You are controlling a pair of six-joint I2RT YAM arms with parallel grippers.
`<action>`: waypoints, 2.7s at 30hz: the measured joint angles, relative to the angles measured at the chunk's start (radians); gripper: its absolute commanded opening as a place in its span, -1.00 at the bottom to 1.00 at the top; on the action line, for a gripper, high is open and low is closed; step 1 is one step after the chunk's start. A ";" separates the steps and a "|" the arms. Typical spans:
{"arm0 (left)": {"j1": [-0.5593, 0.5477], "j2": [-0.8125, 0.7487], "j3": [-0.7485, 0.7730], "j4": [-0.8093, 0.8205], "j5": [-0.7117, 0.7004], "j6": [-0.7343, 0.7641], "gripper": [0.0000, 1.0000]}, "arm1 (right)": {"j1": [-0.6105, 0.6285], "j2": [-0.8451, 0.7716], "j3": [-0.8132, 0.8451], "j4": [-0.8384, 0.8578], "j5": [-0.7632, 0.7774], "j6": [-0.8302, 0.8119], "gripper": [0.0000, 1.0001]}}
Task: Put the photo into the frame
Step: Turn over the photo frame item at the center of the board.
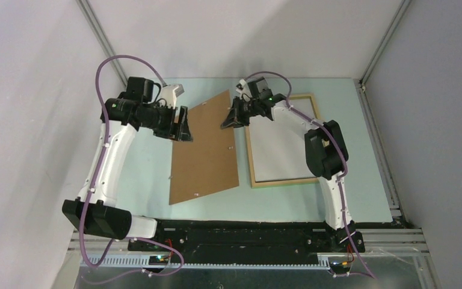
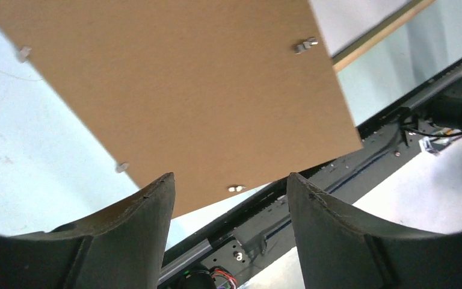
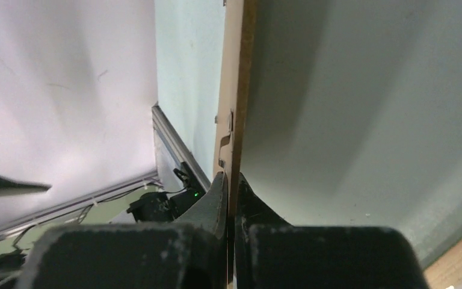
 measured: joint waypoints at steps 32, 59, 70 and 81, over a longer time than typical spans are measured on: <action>-0.002 0.325 0.023 0.296 -0.174 -0.059 0.58 | -0.665 -0.635 -0.698 0.406 -0.519 0.059 -1.00; -0.307 0.704 0.433 0.466 -0.030 -0.216 0.59 | -0.840 -0.713 -0.734 -0.192 -0.597 -0.525 -1.00; -0.382 0.729 0.388 0.507 0.002 -0.241 0.58 | -0.860 -0.713 -0.734 -0.213 -0.606 -0.557 -1.00; -0.429 0.691 0.198 0.528 -0.002 -0.244 0.57 | -0.900 -0.713 -0.734 -0.163 -0.583 -0.529 -1.00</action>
